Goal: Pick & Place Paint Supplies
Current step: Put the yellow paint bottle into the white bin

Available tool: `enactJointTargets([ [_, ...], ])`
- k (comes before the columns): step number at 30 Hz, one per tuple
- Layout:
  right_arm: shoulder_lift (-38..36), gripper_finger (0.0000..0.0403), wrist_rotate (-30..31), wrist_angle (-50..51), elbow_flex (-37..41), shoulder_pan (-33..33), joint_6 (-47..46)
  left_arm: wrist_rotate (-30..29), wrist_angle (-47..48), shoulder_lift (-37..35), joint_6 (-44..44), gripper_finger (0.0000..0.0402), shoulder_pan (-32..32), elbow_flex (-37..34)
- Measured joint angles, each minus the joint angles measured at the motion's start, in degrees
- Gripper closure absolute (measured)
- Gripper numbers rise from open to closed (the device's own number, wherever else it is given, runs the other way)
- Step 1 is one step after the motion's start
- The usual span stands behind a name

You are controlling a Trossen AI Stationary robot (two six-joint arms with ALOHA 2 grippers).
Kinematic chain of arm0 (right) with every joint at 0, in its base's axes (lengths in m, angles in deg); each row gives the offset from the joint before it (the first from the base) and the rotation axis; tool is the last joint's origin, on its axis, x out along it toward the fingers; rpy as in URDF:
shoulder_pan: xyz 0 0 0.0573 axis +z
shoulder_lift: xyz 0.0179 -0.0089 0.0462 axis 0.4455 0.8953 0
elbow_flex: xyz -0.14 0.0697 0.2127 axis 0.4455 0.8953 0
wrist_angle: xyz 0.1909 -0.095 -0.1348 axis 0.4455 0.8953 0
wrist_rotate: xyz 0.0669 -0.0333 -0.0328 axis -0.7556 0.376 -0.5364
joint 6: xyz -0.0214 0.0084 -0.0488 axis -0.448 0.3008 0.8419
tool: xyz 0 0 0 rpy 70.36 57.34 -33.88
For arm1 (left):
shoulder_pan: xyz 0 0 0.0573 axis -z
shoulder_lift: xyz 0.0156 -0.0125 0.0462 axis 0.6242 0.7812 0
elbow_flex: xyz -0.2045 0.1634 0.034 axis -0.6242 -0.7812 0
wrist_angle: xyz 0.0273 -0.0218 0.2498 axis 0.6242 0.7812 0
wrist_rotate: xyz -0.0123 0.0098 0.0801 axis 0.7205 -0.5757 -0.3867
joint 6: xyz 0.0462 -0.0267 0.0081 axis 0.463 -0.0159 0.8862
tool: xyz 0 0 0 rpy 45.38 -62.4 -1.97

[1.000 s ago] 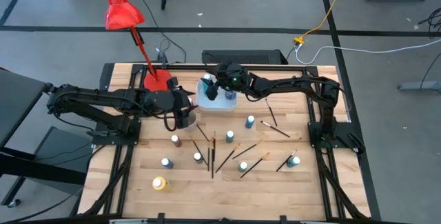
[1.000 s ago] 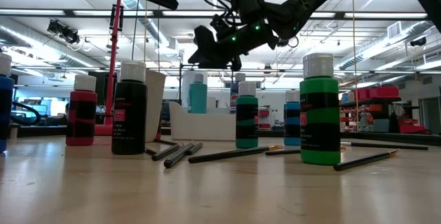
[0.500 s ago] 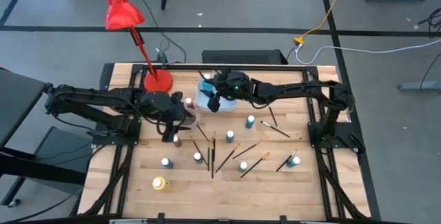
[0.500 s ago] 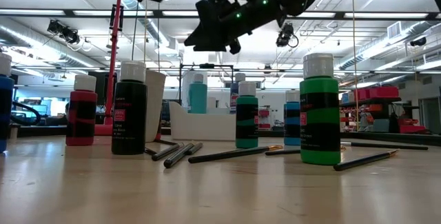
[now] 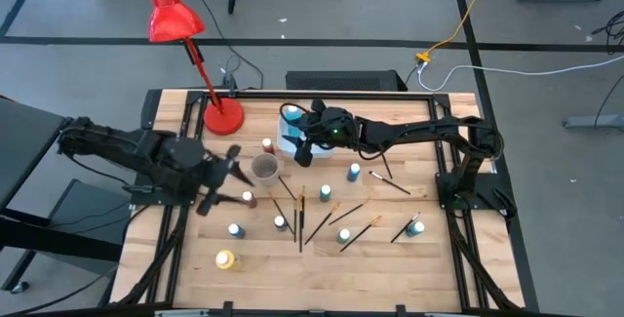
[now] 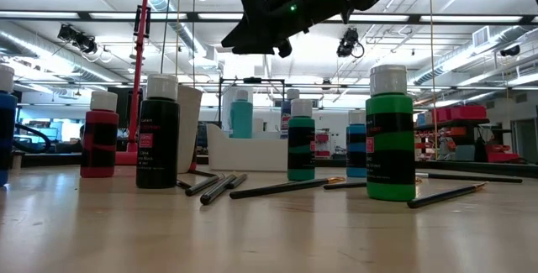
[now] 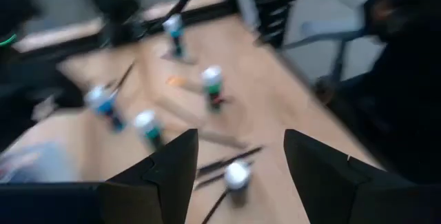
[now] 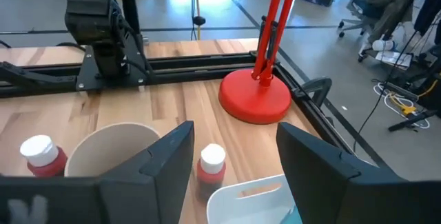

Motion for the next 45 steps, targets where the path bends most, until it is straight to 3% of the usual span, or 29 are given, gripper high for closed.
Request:
enactJointTargets([
  [11, 0.0, 0.019, -1.41, -0.41, -0.02, 0.13, -0.68, 10.49, -13.1, -10.66, 5.7, 0.0178, 4.97, -17.14],
  [19, 0.0, 0.019, -1.55, -0.46, -0.02, 0.13, -1.47, 29.18, -26.51, -17.81, 4.79, 0.0178, 4.99, -28.94],
  [22, 0.0, 0.019, -1.55, -0.48, -0.02, 0.13, -1.49, 33.27, -31.52, -18.23, 4.67, 0.0177, 5.03, -32.58],
  [31, 0.02, 0.019, -1.55, -2.21, -0.02, 0.13, -1.46, 33.12, -39.56, -16.98, 4.92, 0.0177, 5.01, -38.82],
  [45, 0.04, 0.019, -1.53, -5.2, -0.02, 0.13, -1.44, 34.17, -45.97, -9.39, 5.05, 0.0177, 5.2, -38.93],
])
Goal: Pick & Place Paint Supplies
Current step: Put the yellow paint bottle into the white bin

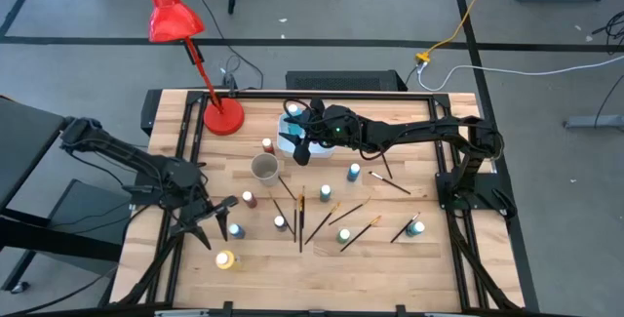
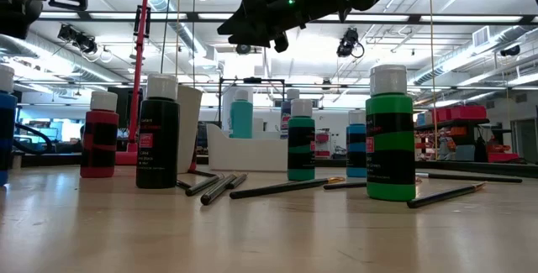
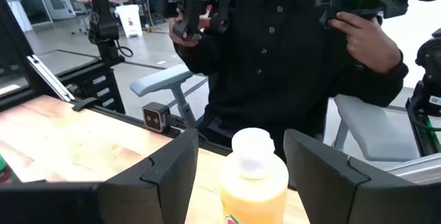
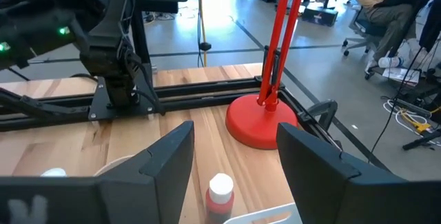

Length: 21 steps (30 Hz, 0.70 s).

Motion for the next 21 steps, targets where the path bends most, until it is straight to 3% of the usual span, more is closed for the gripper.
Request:
enactJointTargets([
  [7, 0.02, 0.019, 0.01, 0.0, 0.0, 0.0, 0.02, 2.66, -8.13, 9.3, -0.21, 0.0178, 2.75, 0.0],
  [21, 0.02, 0.019, 0.02, 0.02, 0.0, 0.0, 0.02, 0.51, -18.05, 20.89, -1.33, 0.0178, 4.56, 0.0],
])
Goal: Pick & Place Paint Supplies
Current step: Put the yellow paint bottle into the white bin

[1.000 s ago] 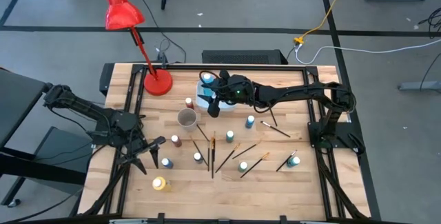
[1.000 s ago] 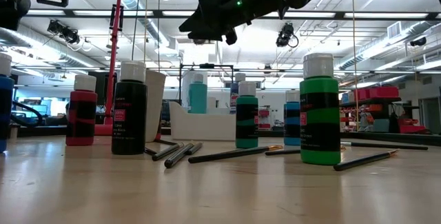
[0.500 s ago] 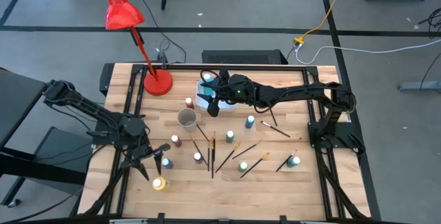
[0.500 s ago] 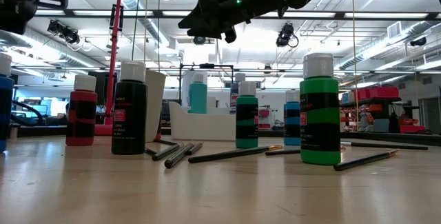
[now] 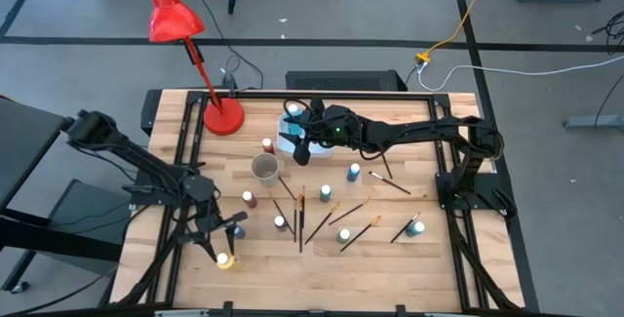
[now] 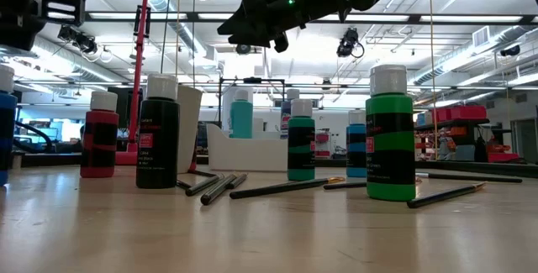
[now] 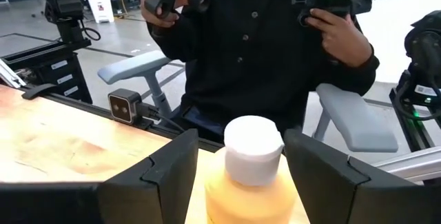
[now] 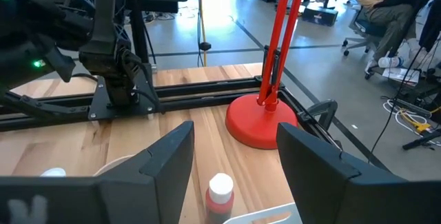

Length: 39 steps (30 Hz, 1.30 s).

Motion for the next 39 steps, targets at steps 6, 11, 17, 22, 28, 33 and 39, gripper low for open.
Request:
enactJointTargets([
  [6, 0.0, 0.019, 0.0, 0.0, 0.0, 0.0, 0.01, -0.03, -1.9, 1.98, 0.04, 0.0178, 0.0, 0.0],
  [11, 0.0, 0.019, 0.02, 0.0, 0.0, 0.0, 0.02, -0.29, -2.15, 2.94, 0.59, 0.0178, 0.0, 0.0],
  [17, 0.0, 0.019, 0.02, -0.01, 0.0, 0.0, 0.02, -0.05, -2.23, 3.37, 2.29, 0.0204, 0.0, 0.0],
  [22, 0.0, 0.019, 0.02, -0.02, 0.0, 0.0, 0.02, -0.08, -2.8, 3.37, 2.43, 0.0259, 0.0, 0.0],
  [28, 0.0, 0.019, 0.02, -0.02, 0.0, 0.0, 0.02, -1.19, -3.64, 3.37, 2.41, 0.0278, 0.02, 0.0],
  [33, 0.01, 0.019, 0.03, -0.03, 0.0, 0.0, 0.02, -3.39, -6.99, 3.3, 2.33, 0.0265, 0.02, 0.0],
  [39, 0.02, 0.019, 0.0, 0.13, 0.0, 0.25, 0.02, -8.62, -8.89, 3.11, 2.62, 0.0272, -0.26, 1.79],
])
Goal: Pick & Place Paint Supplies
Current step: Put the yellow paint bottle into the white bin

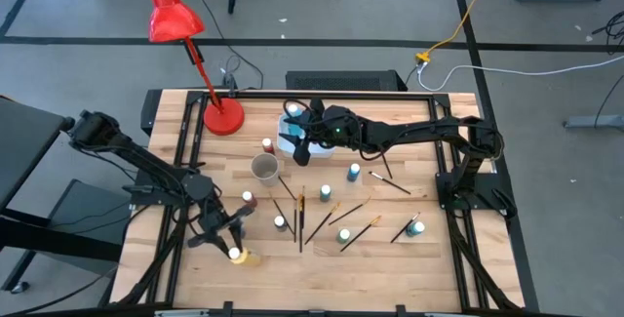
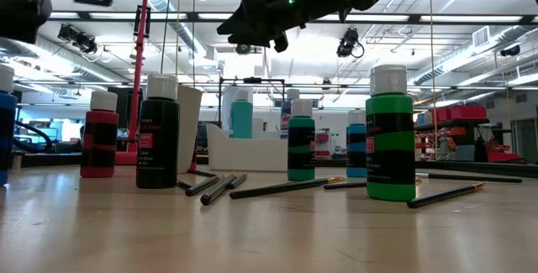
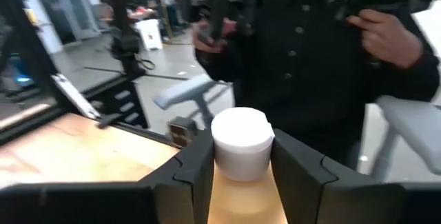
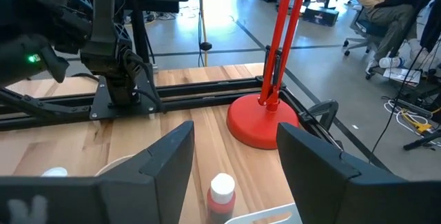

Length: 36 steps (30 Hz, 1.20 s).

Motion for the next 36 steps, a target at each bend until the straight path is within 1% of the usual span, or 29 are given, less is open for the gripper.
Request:
enactJointTargets([
  [4, -1.73, 0.019, 0.09, 5.24, -0.02, 0.34, 0.11, -1.32, -0.17, 0.0, -1.68, 0.0277, -1.74, 2.59],
  [7, -5.23, 0.019, 0.11, 10.16, -0.04, 0.57, 0.11, -1.17, -0.05, 0.0, -3.29, 0.0277, -3.22, 4.42],
  [12, -12.18, 0.019, 0.11, 20.17, -0.04, 0.93, 0.12, -1.17, 0.11, 0.0, -2.56, 0.0273, -5.51, 7.48],
  [15, -16.75, 0.019, 0.32, 25.75, -0.13, 0.93, 0.42, -4.6, 0.1, 0.0, -3.64, 0.0276, -8.13, 10.15],
  [17, -19.47, 0.019, 2.34, 29.69, -0.09, 0.93, 0.12, -7.14, 0.48, 0.0, -4.02, 0.0277, -10.01, 11.93],
  [20, -23.14, 0.019, 7.47, 36.38, -0.07, 0.93, -0.12, -9.18, 2.99, 0.03, -3.34, 0.0272, -13.1, 14.47],
  [23, -25.74, 0.019, 12.14, 43.12, -0.07, 0.9, -0.67, -9.28, 4.88, 0.06, -2.34, 0.0271, -16.4, 16.98],
  [28, -27.05, 0.019, 18.14, 52.29, 0.01, 0.92, -5.83, -9.64, 6.91, 0.69, -0.59, 0.0277, -21.61, 19.66],
  [30, -27.05, 0.019, 20.11, 52.79, 0.61, 0.9, -6.54, -10.76, 7.09, 0.84, -0.35, 0.0276, -23.69, 20.0],
  [32, -27.05, 0.019, 21.69, 52.55, 2.13, 0.9, -6.11, -13.2, 6.55, 1.9, -0.29, 0.0273, -25.65, 20.74],
  [36, -27.03, 0.019, 22.63, 48.36, 6.66, 0.82, -4.24, -17.74, 6.44, 5.67, -0.97, 0.0274, -29.46, 22.05],
])
